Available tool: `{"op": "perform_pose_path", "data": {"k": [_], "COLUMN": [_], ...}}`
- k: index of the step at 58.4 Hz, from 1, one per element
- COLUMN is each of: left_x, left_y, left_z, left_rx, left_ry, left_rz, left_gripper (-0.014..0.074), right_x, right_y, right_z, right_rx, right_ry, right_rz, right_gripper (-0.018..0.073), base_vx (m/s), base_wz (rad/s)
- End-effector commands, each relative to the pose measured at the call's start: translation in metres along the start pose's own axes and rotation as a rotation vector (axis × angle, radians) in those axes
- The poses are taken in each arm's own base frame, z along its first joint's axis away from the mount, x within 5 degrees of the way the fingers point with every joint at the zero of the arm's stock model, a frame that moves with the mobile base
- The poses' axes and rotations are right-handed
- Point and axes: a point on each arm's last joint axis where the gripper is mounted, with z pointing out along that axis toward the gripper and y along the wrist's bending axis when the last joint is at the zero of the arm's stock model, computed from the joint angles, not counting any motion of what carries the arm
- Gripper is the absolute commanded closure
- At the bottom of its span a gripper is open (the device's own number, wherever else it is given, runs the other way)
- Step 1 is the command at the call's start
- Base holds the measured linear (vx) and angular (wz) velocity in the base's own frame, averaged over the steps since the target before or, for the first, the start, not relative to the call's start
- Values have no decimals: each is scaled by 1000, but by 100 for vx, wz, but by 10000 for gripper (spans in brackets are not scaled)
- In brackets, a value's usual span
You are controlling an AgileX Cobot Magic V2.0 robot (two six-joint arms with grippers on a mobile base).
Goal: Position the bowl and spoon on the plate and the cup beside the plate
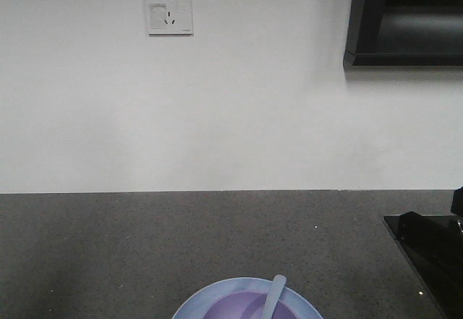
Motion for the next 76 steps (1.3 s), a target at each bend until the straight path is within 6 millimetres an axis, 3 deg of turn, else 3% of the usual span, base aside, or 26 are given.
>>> {"op": "perform_pose_path", "data": {"k": [1,22,51,64,76], "left_x": [-7,-10,-18,-2,20], "left_y": [-13,-39,-90,-103,-91], "left_z": [1,11,8,36,68], "left_rx": [87,131,528,610,548], "left_ry": [-139,-299,-460,-339,-201], "left_rz": [85,16,12,-43,47], "left_gripper": [147,147,147,147,147], "right_x": [-16,-16,-16,-16,-16], "right_y": [-2,-2,-2,-2,-2], "right_z": [-4,-4,-4,-4,-4], "right_rx": [29,29,30,29,29], "right_ry": [-100,-100,-103,-101,-101], "right_rz": [-3,-3,-3,-3,-3], "right_gripper": [59,59,59,59,59], "base_vx": [0,0,0,0,0], "base_wz": [0,0,0,0,0]}}
